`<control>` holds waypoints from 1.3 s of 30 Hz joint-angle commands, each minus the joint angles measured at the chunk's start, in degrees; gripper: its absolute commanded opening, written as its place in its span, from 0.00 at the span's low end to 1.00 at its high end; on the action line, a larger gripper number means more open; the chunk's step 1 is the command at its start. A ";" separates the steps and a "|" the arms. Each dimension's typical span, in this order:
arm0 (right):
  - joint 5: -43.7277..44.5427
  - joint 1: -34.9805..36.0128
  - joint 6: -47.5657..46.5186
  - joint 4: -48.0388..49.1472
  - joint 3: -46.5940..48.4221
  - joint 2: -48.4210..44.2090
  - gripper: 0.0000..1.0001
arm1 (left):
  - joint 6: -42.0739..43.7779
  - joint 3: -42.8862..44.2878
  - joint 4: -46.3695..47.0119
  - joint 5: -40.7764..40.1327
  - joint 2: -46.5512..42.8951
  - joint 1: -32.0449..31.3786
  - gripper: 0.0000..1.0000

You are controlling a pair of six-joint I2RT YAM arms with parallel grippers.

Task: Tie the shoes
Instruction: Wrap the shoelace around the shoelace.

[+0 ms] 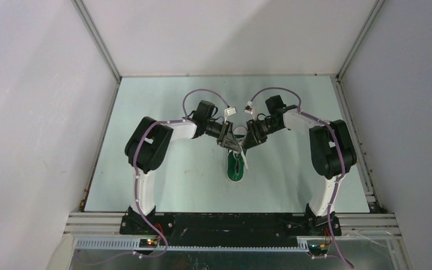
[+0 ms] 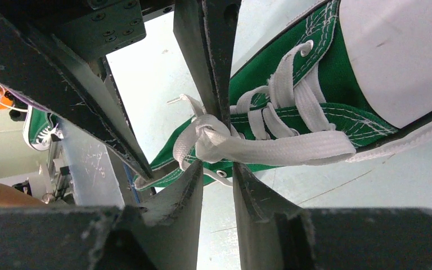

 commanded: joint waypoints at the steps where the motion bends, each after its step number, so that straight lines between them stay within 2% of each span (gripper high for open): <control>1: -2.01 0.24 0.45 0.65 2.32 -0.77 0.29 | -1.44 1.58 -0.53 -3.83 0.08 -0.21 0.60; 7: -1.83 0.33 -0.17 -0.54 2.32 -1.36 0.30 | -5.44 1.61 2.21 -3.39 0.46 -0.21 0.49; 9: -1.49 0.35 -0.16 -0.43 2.35 -1.33 0.30 | -5.67 1.56 2.46 -2.99 0.46 -0.21 0.43; 20: -1.17 1.30 0.98 0.02 2.34 -1.93 0.32 | -3.58 1.37 2.00 -2.16 -0.22 -0.21 0.27; 26: 0.17 1.18 1.98 0.55 2.26 -1.72 0.32 | -1.98 1.29 1.58 -1.27 -0.65 -0.21 0.15; 28: 0.23 1.07 2.42 1.03 2.31 -1.51 0.31 | -1.17 1.28 1.11 -1.16 -0.87 -0.21 0.08; 32: -0.60 1.11 3.22 2.21 2.36 -1.30 0.25 | 0.40 1.20 -0.06 -1.69 -1.30 -0.21 0.01; 35: -1.25 1.10 3.28 2.17 2.30 -1.41 0.18 | 1.83 1.13 -1.08 -2.71 -1.63 -0.21 0.00; 37: -1.86 1.20 3.06 1.75 2.31 -1.69 0.12 | 1.91 1.18 -1.17 -2.94 -1.57 -0.21 0.00; 38: -2.14 1.20 2.97 1.66 2.30 -1.76 0.04 | 1.91 1.19 -1.11 -2.98 -1.57 -0.21 0.00; 39: -2.25 1.18 2.86 1.44 2.24 -2.10 0.01 | 1.92 1.24 -1.14 -3.17 -1.50 -0.21 0.00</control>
